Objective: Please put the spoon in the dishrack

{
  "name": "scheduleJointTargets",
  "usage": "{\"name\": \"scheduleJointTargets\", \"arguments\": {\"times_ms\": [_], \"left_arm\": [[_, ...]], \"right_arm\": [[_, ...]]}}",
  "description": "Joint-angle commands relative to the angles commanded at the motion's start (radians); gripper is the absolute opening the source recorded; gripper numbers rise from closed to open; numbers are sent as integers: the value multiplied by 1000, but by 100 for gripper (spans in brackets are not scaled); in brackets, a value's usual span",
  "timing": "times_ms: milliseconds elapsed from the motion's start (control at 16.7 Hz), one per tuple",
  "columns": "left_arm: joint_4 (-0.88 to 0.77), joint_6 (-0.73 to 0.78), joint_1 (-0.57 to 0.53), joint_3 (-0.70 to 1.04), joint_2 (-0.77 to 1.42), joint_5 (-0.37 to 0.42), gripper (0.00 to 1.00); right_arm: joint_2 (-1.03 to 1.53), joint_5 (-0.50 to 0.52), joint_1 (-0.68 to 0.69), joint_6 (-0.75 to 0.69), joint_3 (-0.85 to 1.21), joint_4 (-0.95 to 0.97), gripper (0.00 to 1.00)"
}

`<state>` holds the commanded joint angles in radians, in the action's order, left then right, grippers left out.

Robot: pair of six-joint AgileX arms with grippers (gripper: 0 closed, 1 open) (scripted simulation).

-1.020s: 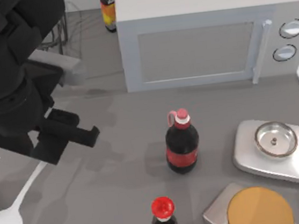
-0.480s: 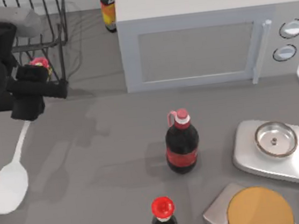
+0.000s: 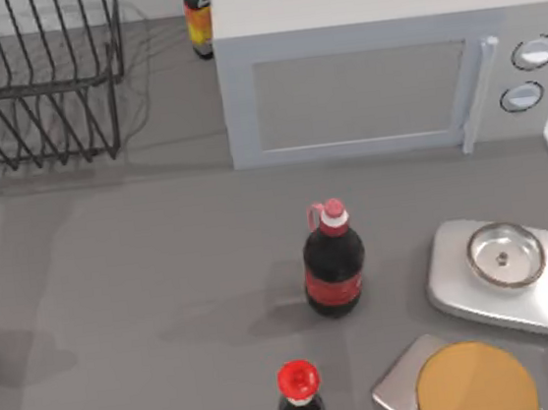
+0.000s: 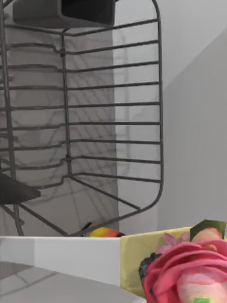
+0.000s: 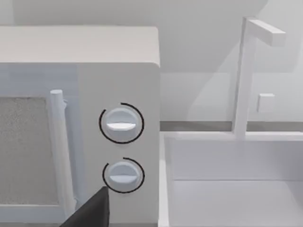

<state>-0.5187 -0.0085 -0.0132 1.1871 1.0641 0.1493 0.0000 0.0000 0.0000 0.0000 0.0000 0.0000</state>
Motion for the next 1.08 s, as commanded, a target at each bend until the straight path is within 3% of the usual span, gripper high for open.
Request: {"name": "scheduleJointTargets", "arguments": {"times_ms": [360,780,1080], "left_arm": [[282,21,186,-71,-166,55,0],[304,23,188,-71,-161,55,0],[511,23,164,-96,30,39,0]], "right_arm": [[0,0,0,0,0,0,100],[0,0,0,0,0,0,100],[0,0,0,0,0,0,100]]}}
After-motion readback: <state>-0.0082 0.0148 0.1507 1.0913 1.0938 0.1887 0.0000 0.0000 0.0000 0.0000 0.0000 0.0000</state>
